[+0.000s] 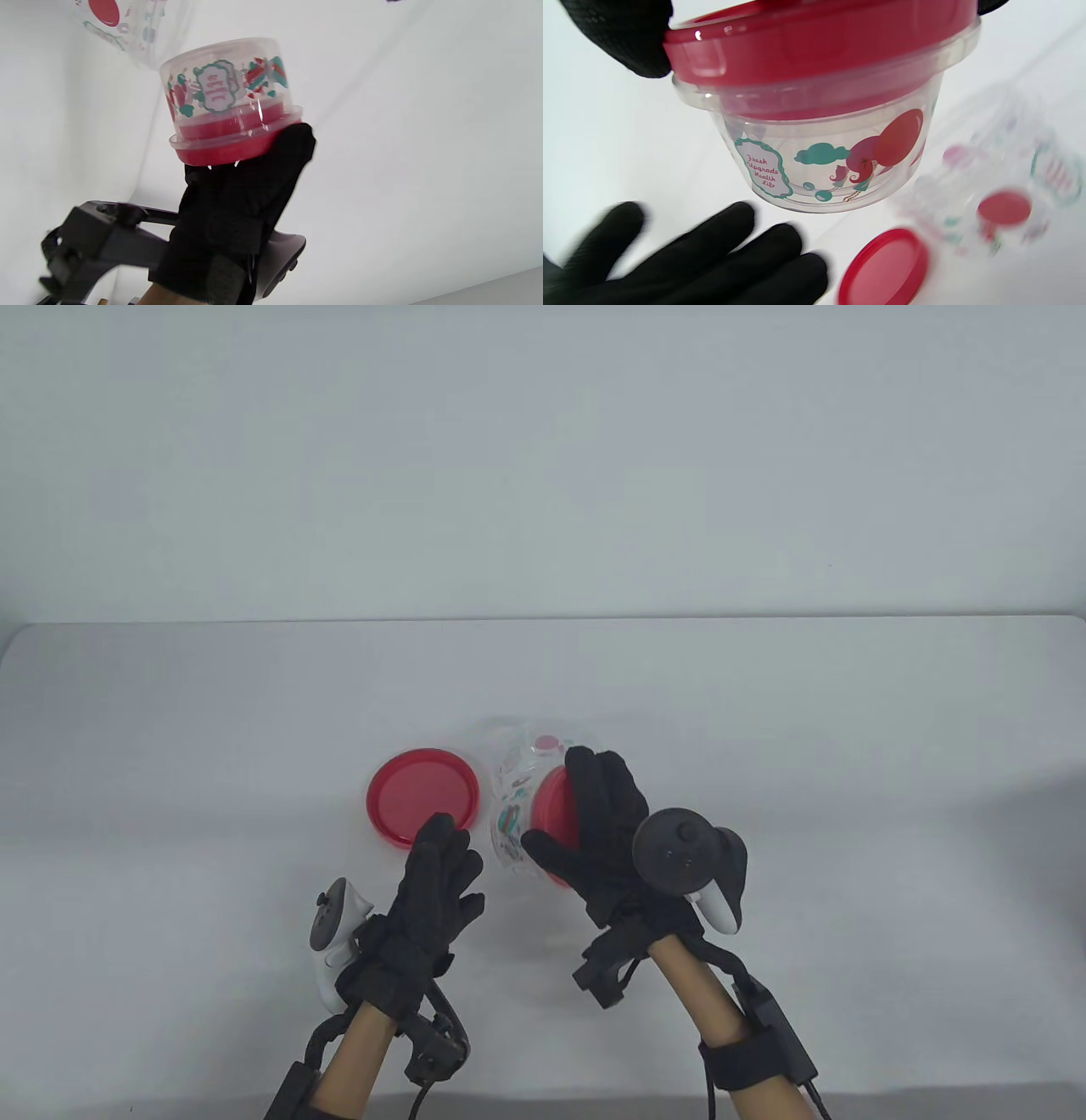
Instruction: Nest food storage containers
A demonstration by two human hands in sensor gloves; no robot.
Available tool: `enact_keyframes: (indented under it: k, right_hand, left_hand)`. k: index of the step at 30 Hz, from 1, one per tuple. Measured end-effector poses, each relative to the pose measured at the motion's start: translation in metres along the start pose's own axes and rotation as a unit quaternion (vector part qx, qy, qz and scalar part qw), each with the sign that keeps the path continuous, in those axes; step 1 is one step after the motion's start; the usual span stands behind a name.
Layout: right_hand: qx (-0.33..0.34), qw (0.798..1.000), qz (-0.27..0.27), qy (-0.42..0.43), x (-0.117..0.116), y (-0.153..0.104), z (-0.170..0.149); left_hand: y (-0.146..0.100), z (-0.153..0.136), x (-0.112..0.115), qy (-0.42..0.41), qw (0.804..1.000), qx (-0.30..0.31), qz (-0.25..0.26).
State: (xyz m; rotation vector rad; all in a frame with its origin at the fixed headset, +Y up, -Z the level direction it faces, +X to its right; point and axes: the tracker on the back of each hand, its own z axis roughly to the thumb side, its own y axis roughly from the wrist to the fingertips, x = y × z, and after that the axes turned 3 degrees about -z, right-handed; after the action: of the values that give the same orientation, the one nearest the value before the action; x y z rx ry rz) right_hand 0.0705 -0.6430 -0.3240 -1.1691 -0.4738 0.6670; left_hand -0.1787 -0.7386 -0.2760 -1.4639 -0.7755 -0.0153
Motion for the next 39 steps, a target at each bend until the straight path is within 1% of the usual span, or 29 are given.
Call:
enact_keyframes:
  k: [2,4,6,10,12,13,17,20,21,23,25,26,27,28,29,30,31,32,33,36,37,39]
  right_hand:
    - [0.003,0.997,-0.013,-0.073,-0.003,0.018,0.004]
    - [0.017,0.991,-0.015,-0.129,-0.010,0.034,0.007]
    - [0.017,0.985,-0.007,-0.174,-0.019,0.045,0.008]
    - [0.018,0.962,0.007,-0.272,-0.043,0.070,0.002]
    - [0.017,0.952,0.021,-0.304,-0.052,0.079,-0.003]
    - [0.007,0.950,0.037,-0.310,-0.058,0.085,-0.008]
    - [-0.024,0.950,0.059,-0.306,-0.071,0.096,-0.024]
    - [-0.048,0.956,0.076,-0.280,-0.077,0.100,-0.035]
    - [-0.050,0.958,0.073,-0.273,-0.077,0.100,-0.037]
    - [-0.061,0.968,0.075,-0.230,-0.081,0.100,-0.045]
    - [-0.070,0.973,0.070,-0.209,-0.085,0.100,-0.052]
    - [-0.082,0.969,0.086,-0.215,-0.090,0.100,-0.057]
    - [-0.104,0.957,0.127,-0.240,-0.096,0.099,-0.065]
    - [-0.101,0.954,0.139,-0.246,-0.096,0.098,-0.065]
    - [-0.085,0.960,0.105,-0.247,-0.096,0.097,-0.063]
    - [-0.083,0.963,0.086,-0.240,-0.095,0.098,-0.062]
    - [-0.090,0.964,0.099,-0.231,-0.094,0.098,-0.063]
    - [-0.105,0.960,0.129,-0.227,-0.094,0.098,-0.063]
    - [-0.109,0.957,0.144,-0.225,-0.093,0.098,-0.063]
    - [-0.120,0.962,0.129,-0.207,-0.084,0.100,-0.061]
    - [-0.121,0.968,0.090,-0.200,-0.077,0.100,-0.060]
    - [-0.126,0.971,0.021,-0.202,-0.067,0.100,-0.062]
  left_hand:
    - [-0.003,0.008,-0.005,-0.012,1.000,0.022,0.009]
    - [-0.005,0.014,-0.011,-0.009,0.999,0.039,0.027]
    - [-0.007,0.018,-0.015,-0.002,0.998,0.047,0.033]
    - [-0.010,0.024,-0.019,-0.014,0.996,0.071,0.043]
    - [-0.009,0.025,-0.019,-0.018,0.996,0.076,0.044]
    - [-0.009,0.024,-0.019,-0.020,0.996,0.075,0.041]
    - [-0.007,0.022,-0.016,-0.027,0.996,0.073,0.037]
    - [-0.007,0.023,-0.014,-0.031,0.996,0.078,0.030]
    - [-0.007,0.024,-0.014,-0.029,0.996,0.078,0.029]
    - [-0.007,0.023,-0.013,-0.026,0.996,0.077,0.030]
    - [-0.006,0.022,-0.015,-0.026,0.996,0.075,0.029]
    - [-0.006,0.022,-0.015,-0.028,0.996,0.074,0.030]
    - [-0.006,0.022,-0.015,-0.028,0.996,0.074,0.030]
    - [-0.006,0.022,-0.014,-0.028,0.996,0.073,0.031]
    - [-0.006,0.022,-0.014,-0.028,0.996,0.072,0.032]
    - [-0.006,0.022,-0.014,-0.027,0.997,0.072,0.032]
    - [-0.006,0.022,-0.014,-0.026,0.997,0.071,0.032]
    - [-0.006,0.022,-0.014,-0.026,0.997,0.071,0.032]
    - [-0.006,0.021,-0.014,-0.026,0.997,0.070,0.033]
    - [-0.006,0.022,-0.014,-0.026,0.997,0.072,0.031]
    - [-0.006,0.023,-0.013,-0.024,0.996,0.075,0.031]
    - [-0.007,0.023,-0.014,-0.021,0.996,0.075,0.033]
